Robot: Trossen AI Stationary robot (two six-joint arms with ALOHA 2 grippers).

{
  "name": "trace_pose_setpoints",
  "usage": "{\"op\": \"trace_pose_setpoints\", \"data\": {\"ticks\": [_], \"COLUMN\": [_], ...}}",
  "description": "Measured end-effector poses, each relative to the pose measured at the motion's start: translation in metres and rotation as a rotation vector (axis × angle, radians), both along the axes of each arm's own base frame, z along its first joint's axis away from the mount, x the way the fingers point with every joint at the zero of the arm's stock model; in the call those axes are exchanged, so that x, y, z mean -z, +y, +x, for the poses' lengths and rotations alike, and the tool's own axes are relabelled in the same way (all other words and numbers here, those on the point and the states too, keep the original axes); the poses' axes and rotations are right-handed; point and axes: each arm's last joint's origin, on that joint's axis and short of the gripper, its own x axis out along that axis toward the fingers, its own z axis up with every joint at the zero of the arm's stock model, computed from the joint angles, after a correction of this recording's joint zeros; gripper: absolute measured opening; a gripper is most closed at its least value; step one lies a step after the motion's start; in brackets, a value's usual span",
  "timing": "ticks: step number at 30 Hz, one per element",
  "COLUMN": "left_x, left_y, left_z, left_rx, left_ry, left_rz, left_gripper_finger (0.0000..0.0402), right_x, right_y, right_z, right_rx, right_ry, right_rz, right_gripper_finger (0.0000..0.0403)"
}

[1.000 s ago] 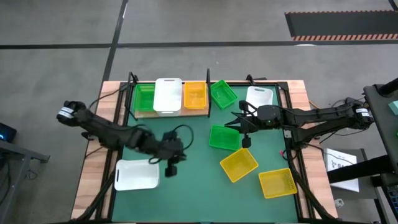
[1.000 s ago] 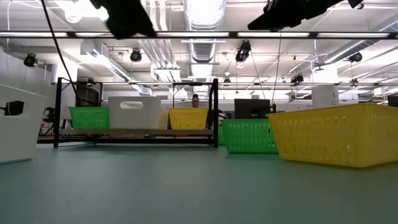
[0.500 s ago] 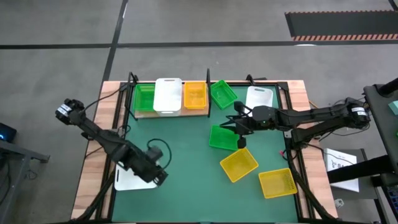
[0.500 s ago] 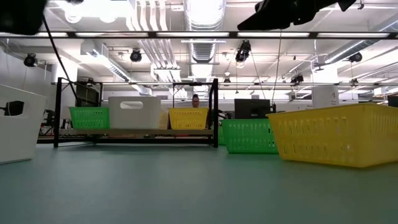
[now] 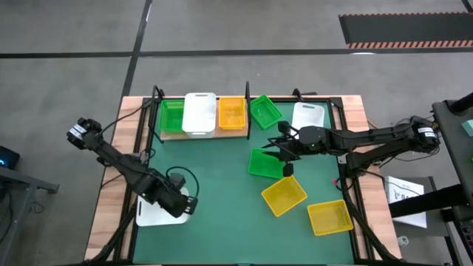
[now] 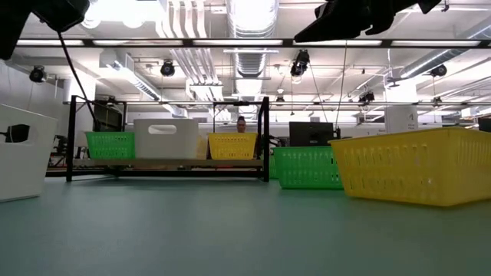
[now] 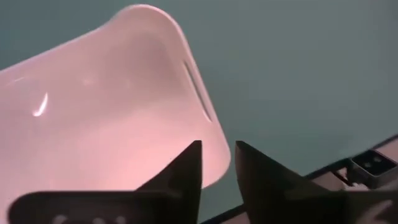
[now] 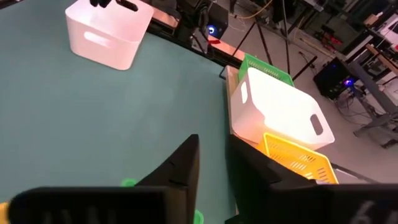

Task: Stack baskets on shelf by color
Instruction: Stack the bottom white bin on top of the white bin on the shelf

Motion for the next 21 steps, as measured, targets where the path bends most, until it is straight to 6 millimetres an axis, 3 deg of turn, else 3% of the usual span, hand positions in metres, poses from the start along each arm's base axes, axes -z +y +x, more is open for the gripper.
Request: {"op": "trace_pose_setpoints", "data": {"ticks": [4,11,16,21], "left_x": [0.004,0.036,0.052,0.053], "left_y": [-0.001,-0.009,-0.015,-0.017], "left_z": [0.004,0.018,0.026,0.030], "left_rx": [-0.025,-0.049,-0.044,-0.018], "left_ry": [-0.011,0.099,0.142,0.137], "left_rz": [0.024,0.098,0.131,0.143], "left_gripper_finger": [0.0134,0.0196,0.0190,0.0139], "right_x": [0.000,0.000,0.000,0.001], "right_y": [0.000,0.000,0.000,0.000], "right_z": [0.000,0.000,0.000,0.000], "right_rx": [0.000,0.000,0.000,0.000], "right_ry": [-0.001,0.000,0.000,0.007], "right_rz": [0.000,-0.001,-0.003,-0.003], "right_gripper_finger": [0.0106,0.0147,0.0159,0.0160]}}
